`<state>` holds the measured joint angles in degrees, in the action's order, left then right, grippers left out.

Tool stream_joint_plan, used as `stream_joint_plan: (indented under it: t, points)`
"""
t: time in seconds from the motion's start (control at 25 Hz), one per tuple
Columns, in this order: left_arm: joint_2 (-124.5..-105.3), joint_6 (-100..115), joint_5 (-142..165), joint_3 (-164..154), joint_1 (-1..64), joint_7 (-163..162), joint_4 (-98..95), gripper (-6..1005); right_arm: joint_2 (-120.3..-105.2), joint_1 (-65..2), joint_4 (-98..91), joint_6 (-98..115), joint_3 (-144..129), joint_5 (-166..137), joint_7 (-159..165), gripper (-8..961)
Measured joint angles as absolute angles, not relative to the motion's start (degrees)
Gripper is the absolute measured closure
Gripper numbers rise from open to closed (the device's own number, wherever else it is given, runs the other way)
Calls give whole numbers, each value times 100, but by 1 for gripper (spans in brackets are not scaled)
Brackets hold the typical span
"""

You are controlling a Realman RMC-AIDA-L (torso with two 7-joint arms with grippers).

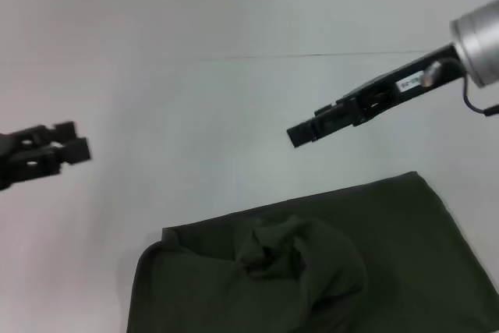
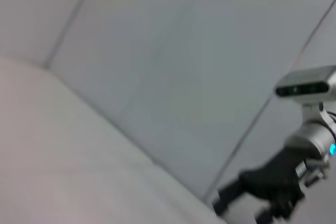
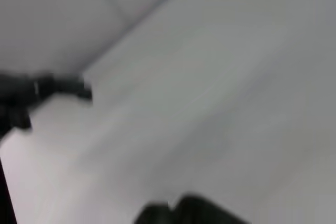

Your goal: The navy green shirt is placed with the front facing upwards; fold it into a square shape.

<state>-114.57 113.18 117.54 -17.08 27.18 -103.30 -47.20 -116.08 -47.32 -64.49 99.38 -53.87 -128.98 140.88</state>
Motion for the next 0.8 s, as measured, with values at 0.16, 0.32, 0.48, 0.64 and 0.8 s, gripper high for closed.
stream_joint_plan:
  t: [0.16, 0.32, 0.48, 0.64, 0.8]
  points:
    - [-11524, 11282, 11438, -1594, 2489, -9920, -4726, 66, -11827, -5375, -6445, 10325, -5469, -13890, 14351, 54]
    - [-11575, 11253, 11419, -1561, 2441, -9849, -4728, 66, -11986, -5776, -6362, 10432, -5723, -14479, 14419, 54]
    - [-11643, 11201, 11416, -1551, 2431, -9794, -4723, 66, -12016, -5925, -6213, 10382, -6100, -14439, 14435, 55]
    - [-11650, 11189, 11416, -1552, 2463, -9774, -4698, 66, -12024, -6145, -5774, 10221, -6443, -14358, 14434, 56]
    - [-11652, 11124, 11417, -1586, 2511, -9799, -4703, 66, -12024, -6287, -5461, 9929, -6894, -14312, 14403, 58]
